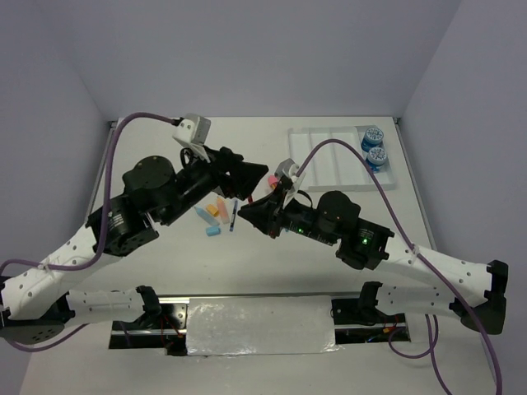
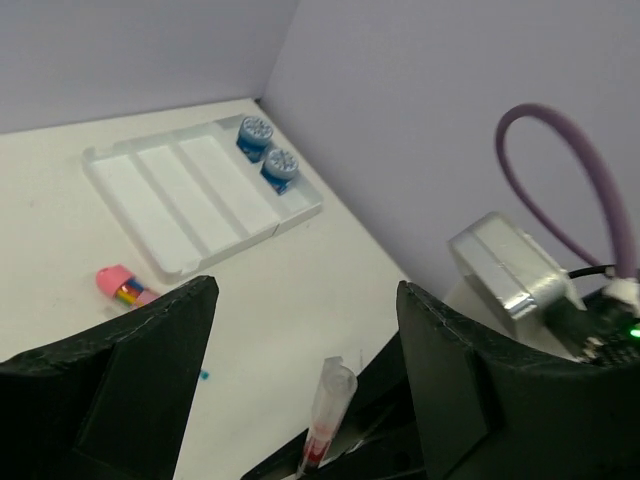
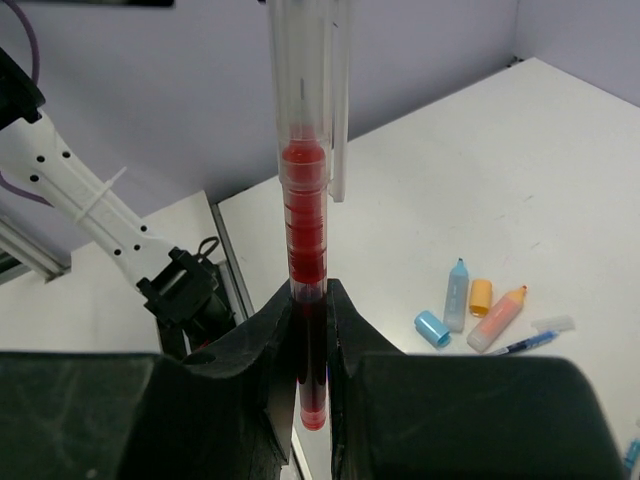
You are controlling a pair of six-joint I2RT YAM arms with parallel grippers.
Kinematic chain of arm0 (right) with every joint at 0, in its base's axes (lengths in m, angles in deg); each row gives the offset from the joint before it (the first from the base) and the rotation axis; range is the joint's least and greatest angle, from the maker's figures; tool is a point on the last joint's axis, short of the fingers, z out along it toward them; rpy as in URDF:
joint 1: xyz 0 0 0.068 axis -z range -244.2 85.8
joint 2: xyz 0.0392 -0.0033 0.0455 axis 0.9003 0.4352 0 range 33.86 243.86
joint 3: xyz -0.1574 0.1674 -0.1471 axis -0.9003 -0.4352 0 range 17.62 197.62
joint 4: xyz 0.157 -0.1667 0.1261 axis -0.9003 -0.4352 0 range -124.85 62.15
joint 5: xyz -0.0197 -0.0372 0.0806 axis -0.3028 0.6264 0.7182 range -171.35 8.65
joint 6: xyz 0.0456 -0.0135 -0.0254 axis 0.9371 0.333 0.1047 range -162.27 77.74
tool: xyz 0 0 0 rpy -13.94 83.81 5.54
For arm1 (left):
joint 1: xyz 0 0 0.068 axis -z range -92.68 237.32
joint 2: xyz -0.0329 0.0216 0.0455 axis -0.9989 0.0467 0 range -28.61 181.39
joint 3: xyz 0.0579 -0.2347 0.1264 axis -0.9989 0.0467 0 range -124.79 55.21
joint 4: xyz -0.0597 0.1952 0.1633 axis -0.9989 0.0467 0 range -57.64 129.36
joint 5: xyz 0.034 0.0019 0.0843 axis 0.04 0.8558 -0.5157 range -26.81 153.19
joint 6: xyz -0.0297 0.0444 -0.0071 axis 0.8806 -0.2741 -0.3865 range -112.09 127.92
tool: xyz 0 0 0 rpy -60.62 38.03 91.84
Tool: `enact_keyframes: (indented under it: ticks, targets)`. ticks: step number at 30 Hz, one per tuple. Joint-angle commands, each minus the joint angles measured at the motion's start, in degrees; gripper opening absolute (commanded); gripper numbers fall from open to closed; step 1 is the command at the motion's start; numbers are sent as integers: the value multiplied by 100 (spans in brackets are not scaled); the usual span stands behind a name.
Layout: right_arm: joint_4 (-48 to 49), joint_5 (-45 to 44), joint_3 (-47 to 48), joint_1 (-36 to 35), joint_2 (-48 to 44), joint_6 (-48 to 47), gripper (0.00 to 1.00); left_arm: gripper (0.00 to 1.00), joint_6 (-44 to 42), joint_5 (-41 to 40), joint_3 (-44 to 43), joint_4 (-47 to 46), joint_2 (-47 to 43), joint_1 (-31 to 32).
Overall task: Sort the stationery into containers
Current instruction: Close the pen cap on the pen.
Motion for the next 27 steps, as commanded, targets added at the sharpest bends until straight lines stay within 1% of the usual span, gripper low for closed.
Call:
enact_keyframes:
  ticks: [1, 4, 5, 6, 8, 9, 11, 12, 18, 22, 23, 27]
  targets:
    - [-69, -73, 342, 11, 42, 11, 0, 84, 45, -204, -312, 281, 109, 14]
    - [-104, -73, 360, 2, 59, 3, 0, 81, 37, -107, -313, 229, 153, 14]
    - [-122, -204, 368, 11, 68, 3, 0, 81, 45, -90, -286, 203, 136, 23]
    - [-139, -231, 377, 2, 77, 3, 0, 78, 37, -55, -260, 150, 136, 23]
    - [-140, -258, 360, 11, 59, 3, 0, 76, 37, 7, -199, 106, 84, 23]
    - [-131, -293, 342, 11, 51, 11, 0, 69, 19, 25, -181, 88, 75, 23]
    - [-122, -328, 342, 11, 33, 29, 0, 62, 10, 51, -163, 97, 57, 23]
    - [-122, -345, 351, 11, 33, 38, 0, 60, 19, 60, -154, 97, 48, 14]
    - [-201, -311, 483, 11, 86, 29, 0, 62, -7, 244, -49, 1, 22, 23]
    - [-210, -302, 526, 11, 77, 46, 0, 49, -25, 376, -14, -61, 48, 14]
    - [-219, -302, 553, 11, 77, 64, 0, 43, -25, 420, -22, -44, 57, 23]
    - [-350, -381, 746, 11, 103, 117, 0, 30, -51, 560, 4, -61, 119, 23]
